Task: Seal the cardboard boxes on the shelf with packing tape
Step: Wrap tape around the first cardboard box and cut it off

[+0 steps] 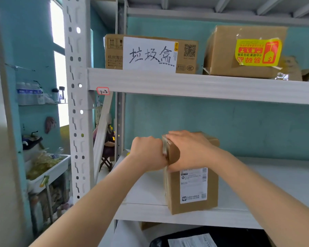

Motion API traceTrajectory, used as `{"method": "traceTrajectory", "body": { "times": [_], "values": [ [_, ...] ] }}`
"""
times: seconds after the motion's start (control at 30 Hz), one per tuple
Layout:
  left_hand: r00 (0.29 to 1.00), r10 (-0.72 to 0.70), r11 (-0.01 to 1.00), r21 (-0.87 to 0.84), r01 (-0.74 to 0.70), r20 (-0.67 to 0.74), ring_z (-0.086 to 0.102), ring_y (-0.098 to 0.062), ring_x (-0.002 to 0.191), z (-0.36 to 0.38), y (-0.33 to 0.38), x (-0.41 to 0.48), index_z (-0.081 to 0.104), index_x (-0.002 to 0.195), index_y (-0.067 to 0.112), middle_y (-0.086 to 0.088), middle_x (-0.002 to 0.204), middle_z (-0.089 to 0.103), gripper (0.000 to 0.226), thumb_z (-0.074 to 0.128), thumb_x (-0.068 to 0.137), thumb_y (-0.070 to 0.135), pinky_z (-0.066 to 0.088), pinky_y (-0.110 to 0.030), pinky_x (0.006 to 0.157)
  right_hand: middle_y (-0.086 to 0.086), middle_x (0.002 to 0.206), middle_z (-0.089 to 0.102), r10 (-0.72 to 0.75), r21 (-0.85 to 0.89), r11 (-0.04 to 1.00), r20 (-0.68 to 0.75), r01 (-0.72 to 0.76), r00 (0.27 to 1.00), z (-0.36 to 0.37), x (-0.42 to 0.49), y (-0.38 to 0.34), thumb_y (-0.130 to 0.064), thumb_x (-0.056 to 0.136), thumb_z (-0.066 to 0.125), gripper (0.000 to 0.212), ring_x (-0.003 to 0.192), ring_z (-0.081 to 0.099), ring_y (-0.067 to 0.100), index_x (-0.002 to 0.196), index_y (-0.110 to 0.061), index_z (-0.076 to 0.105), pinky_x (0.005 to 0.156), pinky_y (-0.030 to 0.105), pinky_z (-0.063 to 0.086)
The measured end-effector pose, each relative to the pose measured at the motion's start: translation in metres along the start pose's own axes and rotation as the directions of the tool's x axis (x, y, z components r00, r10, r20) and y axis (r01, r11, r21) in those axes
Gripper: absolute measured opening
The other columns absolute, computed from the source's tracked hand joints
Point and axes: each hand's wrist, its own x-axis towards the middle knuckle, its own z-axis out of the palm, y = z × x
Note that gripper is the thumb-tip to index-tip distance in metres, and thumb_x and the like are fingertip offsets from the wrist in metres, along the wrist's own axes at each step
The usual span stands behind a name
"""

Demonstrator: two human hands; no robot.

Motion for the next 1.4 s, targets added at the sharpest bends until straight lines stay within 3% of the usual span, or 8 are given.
{"method": "traceTrajectory", "body": {
  "times": [0.1, 0.23, 0.5, 0.77, 0.93, 1.07, 1.27, 1.4],
  "values": [
    [0.999, -0.049, 0.995, -0.083, 0.047, -0.022, 0.043, -0.026, 0.059, 0.005, 0.004, -0.002, 0.035, 0.055, 0.019, 0.005, 0.054, 0.036, 0.038, 0.047, 0.075, 0.048, 0.025, -0.027, 0.053, -0.002, 0.147, 0.035, 0.092, 0.036, 0.994, 0.224, -0.103, 0.97, -0.009, 0.005, 0.01, -0.073, 0.047, 0.066, 0.117, 0.133, 0.028, 0.023, 0.144, -0.025, 0.02, 0.104, 0.044, 0.036],
    [0.973, -0.223, 0.915, -0.331, 0.232, 0.065, 0.048, -0.024, 0.058, 0.015, 0.003, -0.009, 0.044, 0.055, 0.015, 0.004, 0.053, 0.043, 0.044, 0.049, 0.074, 0.054, 0.03, -0.028, 0.053, -0.005, 0.156, 0.012, 0.05, 0.058, 0.995, 0.412, -0.081, 0.91, -0.02, 0.016, 0.022, -0.054, 0.052, 0.08, 0.118, 0.144, 0.005, 0.023, 0.146, -0.04, 0.009, 0.116, 0.046, 0.014],
    [0.927, 0.051, 0.18, -0.917, 0.357, 0.371, 0.051, -0.018, 0.066, 0.021, -0.029, -0.054, 0.065, 0.073, 0.004, -0.01, 0.069, 0.056, 0.041, 0.067, 0.07, 0.045, 0.036, -0.029, 0.068, -0.01, 0.116, 0.043, -0.034, 0.352, 0.932, 0.308, -0.081, 0.951, -0.02, 0.006, 0.041, -0.049, 0.045, 0.086, 0.073, 0.111, 0.042, 0.011, 0.105, -0.059, 0.047, 0.092, 0.028, 0.041],
    [0.942, -0.168, 0.342, -0.88, 0.331, 0.289, 0.048, -0.022, 0.057, -0.023, -0.082, -0.058, 0.061, 0.068, -0.006, -0.012, 0.059, 0.048, 0.073, 0.072, 0.054, 0.064, 0.043, -0.027, 0.06, -0.029, 0.113, 0.052, -0.094, 0.627, 0.779, 0.103, 0.009, 0.99, -0.034, -0.028, 0.059, -0.042, 0.039, 0.088, 0.074, 0.104, 0.052, -0.006, 0.106, -0.05, 0.057, 0.086, 0.017, 0.045],
    [0.965, -0.049, 0.341, -0.904, 0.258, 0.257, 0.052, -0.013, 0.044, -0.05, -0.09, -0.057, 0.063, 0.051, 0.018, -0.004, 0.048, 0.056, 0.053, 0.063, 0.065, 0.069, 0.051, -0.026, 0.059, -0.013, 0.109, 0.061, -0.017, 0.838, 0.525, -0.164, 0.148, 0.986, -0.032, -0.03, 0.056, -0.03, 0.037, 0.089, 0.076, 0.1, 0.061, 0.008, 0.107, -0.035, 0.061, 0.079, 0.018, 0.049],
    [0.974, -0.043, 0.356, -0.907, 0.223, 0.223, 0.052, -0.015, 0.048, -0.06, -0.098, -0.053, 0.064, 0.071, -0.005, -0.017, 0.064, 0.06, 0.071, 0.067, 0.063, 0.066, 0.043, -0.017, 0.048, 0.0, 0.114, 0.059, 0.033, 0.899, 0.411, -0.185, 0.155, 0.982, -0.009, -0.035, 0.053, -0.027, 0.035, 0.089, 0.076, 0.101, 0.061, 0.011, 0.105, -0.035, 0.062, 0.079, 0.02, 0.05],
    [0.921, -0.051, 0.798, -0.539, 0.27, 0.386, 0.039, -0.012, 0.036, -0.067, -0.101, -0.047, 0.049, 0.045, 0.016, 0.003, 0.041, 0.044, 0.064, 0.052, 0.073, 0.074, 0.038, -0.022, 0.05, 0.001, 0.108, 0.062, 0.082, 0.951, 0.277, -0.163, 0.135, 0.983, 0.023, -0.039, 0.06, -0.018, 0.034, 0.089, 0.073, 0.094, 0.062, 0.011, 0.101, -0.033, 0.063, 0.076, 0.022, 0.052],
    [0.924, -0.081, 0.752, -0.585, 0.302, 0.373, 0.045, -0.008, 0.04, -0.062, -0.105, -0.044, 0.063, 0.057, 0.006, 0.005, 0.044, 0.05, 0.064, 0.057, 0.071, 0.068, 0.039, -0.023, 0.059, -0.004, 0.096, 0.065, 0.235, 0.978, 0.058, -0.208, 0.2, 0.949, 0.041, -0.052, 0.076, 0.008, 0.042, 0.073, 0.066, 0.083, 0.065, 0.007, 0.098, -0.026, 0.063, 0.066, 0.02, 0.054]
  ]
}}
